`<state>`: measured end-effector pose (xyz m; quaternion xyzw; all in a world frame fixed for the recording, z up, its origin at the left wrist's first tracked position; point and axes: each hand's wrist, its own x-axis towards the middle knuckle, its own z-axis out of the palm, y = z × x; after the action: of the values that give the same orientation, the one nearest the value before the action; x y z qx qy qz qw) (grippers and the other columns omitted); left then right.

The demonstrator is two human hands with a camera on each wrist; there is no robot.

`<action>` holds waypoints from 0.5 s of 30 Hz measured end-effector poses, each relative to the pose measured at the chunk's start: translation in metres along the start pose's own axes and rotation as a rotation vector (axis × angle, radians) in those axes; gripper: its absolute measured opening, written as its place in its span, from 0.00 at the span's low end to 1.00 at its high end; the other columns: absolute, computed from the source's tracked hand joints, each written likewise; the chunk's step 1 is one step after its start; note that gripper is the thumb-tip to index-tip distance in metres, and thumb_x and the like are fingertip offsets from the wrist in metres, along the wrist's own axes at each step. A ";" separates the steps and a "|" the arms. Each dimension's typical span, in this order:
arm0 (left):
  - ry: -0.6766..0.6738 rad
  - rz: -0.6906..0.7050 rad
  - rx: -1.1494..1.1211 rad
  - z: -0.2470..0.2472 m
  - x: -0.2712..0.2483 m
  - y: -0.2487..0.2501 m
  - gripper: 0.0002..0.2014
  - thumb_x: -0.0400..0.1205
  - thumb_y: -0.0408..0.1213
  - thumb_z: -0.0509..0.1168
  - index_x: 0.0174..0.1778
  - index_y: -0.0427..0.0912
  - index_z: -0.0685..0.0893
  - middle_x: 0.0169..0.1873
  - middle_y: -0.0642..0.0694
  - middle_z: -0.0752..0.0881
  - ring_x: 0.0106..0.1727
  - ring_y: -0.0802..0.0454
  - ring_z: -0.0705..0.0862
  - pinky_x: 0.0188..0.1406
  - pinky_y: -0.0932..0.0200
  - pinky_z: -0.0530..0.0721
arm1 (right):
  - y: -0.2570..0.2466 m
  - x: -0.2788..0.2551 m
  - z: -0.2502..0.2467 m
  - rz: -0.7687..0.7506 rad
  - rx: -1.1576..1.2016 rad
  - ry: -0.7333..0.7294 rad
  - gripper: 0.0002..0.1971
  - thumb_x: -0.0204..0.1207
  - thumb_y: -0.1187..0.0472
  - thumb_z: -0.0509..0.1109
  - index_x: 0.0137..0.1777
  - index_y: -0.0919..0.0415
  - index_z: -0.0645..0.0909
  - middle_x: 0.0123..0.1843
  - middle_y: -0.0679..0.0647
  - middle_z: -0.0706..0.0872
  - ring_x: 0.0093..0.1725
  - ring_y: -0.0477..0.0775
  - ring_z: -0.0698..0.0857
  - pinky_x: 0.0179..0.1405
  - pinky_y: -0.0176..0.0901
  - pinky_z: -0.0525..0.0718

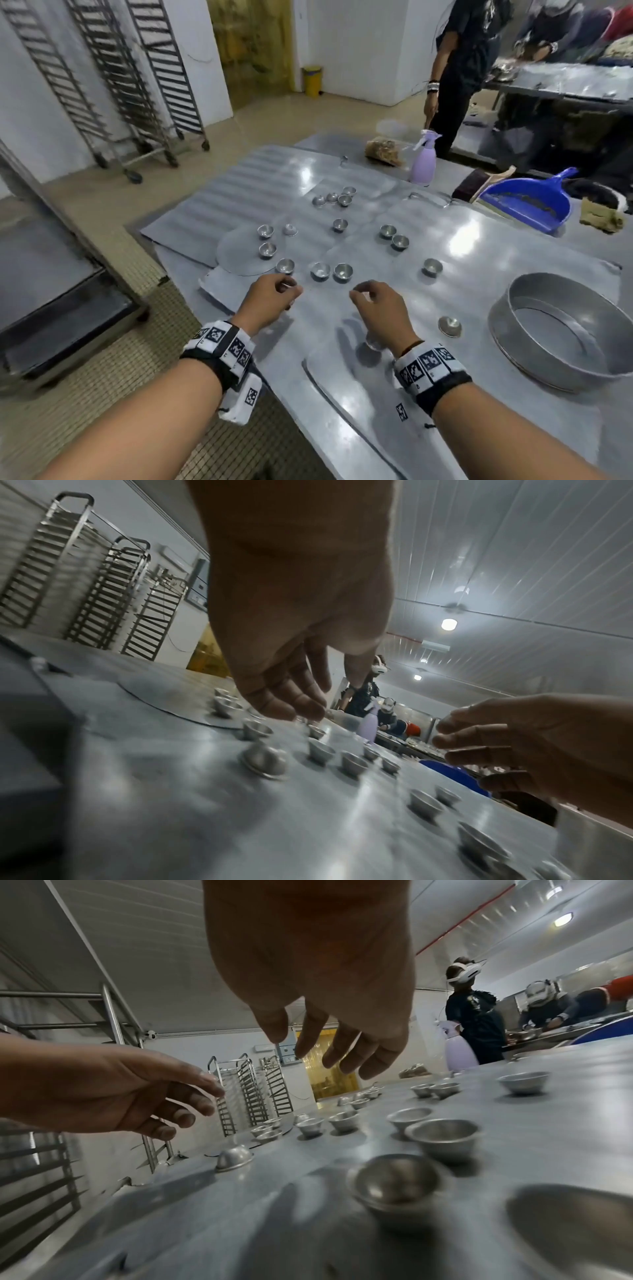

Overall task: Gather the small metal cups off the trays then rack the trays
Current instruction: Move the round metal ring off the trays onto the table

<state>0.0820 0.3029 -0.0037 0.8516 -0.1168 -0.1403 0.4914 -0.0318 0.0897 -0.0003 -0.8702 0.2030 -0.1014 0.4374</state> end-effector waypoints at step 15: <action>0.057 -0.145 0.173 -0.176 0.139 -0.094 0.21 0.80 0.42 0.73 0.68 0.43 0.81 0.55 0.45 0.86 0.53 0.49 0.82 0.52 0.59 0.76 | -0.097 0.114 0.164 0.092 -0.039 -0.069 0.15 0.74 0.47 0.71 0.57 0.52 0.86 0.54 0.49 0.87 0.53 0.50 0.85 0.56 0.47 0.82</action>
<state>0.2800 0.4435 -0.0189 0.9007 -0.0525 -0.1407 0.4076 0.1545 0.2089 -0.0199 -0.8712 0.2294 -0.0470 0.4315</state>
